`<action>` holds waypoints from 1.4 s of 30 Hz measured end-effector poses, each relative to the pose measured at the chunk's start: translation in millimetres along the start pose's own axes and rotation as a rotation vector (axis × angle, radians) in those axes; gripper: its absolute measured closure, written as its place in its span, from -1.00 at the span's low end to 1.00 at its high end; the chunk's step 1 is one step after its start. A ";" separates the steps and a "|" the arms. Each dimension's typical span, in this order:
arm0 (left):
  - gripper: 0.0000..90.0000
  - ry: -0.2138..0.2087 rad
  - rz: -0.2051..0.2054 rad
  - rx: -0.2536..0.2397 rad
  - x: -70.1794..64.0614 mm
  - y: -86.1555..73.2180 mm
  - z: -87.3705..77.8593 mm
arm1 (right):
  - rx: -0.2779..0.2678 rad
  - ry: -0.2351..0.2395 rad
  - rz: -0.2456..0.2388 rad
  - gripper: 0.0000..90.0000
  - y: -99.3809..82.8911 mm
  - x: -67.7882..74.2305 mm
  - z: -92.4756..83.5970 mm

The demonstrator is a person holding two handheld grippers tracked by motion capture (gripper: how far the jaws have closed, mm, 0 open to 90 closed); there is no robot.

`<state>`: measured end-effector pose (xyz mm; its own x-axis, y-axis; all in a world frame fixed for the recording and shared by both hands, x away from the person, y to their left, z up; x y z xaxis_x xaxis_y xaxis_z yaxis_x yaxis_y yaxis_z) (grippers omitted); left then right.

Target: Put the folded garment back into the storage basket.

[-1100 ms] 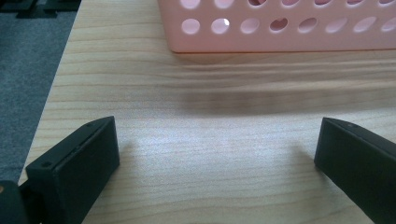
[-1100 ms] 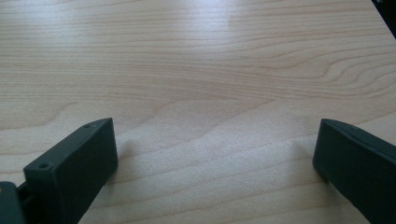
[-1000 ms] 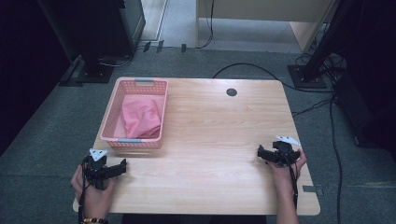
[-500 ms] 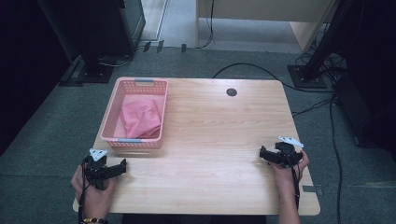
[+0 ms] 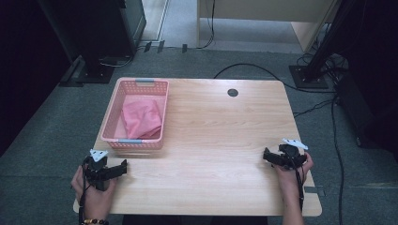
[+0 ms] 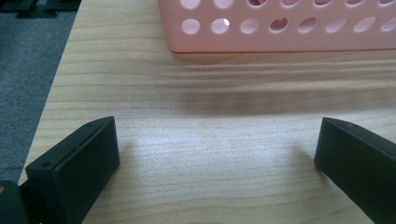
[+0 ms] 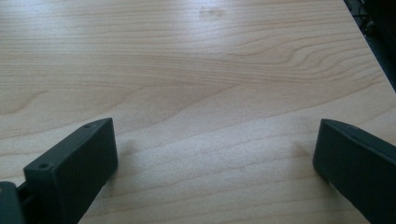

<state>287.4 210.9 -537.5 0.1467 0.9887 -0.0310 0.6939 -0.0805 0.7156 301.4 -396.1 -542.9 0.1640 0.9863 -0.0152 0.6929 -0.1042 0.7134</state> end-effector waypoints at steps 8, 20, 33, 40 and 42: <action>-1.00 0.000 0.000 0.000 0.0 0.0 0.0 | 0.000 -0.003 0.002 -1.00 -2.3 -5.5 -2.1; -1.00 0.000 0.000 0.000 0.0 0.0 0.0 | -0.001 -0.008 0.006 -1.00 -5.6 -12.1 -5.1; -1.00 0.000 0.000 0.000 0.0 0.0 0.0 | -0.002 -0.018 0.014 -1.00 -10.4 -20.1 -9.8; -1.00 0.000 0.000 0.000 0.0 0.1 0.0 | -0.003 -0.023 0.016 -1.00 -12.0 -22.2 -11.4; -1.00 0.000 0.000 0.000 0.0 0.1 0.0 | -0.002 -0.021 0.018 -1.00 -11.9 -22.5 -11.2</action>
<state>287.5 210.9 -537.4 0.1468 0.9887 -0.0306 0.6940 -0.0809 0.7154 281.6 -415.7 -543.3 0.1911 0.9814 -0.0171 0.6887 -0.1217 0.7148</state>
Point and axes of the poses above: each handheld gripper's, and its own axes: z roughly forward along the jaws, y roughly out of its top, x roughly to its left, the point moved 2 cm from there along z, roughly forward along the jaws, and after that the axes turned 3 degrees about -y, right-handed, at the moved point
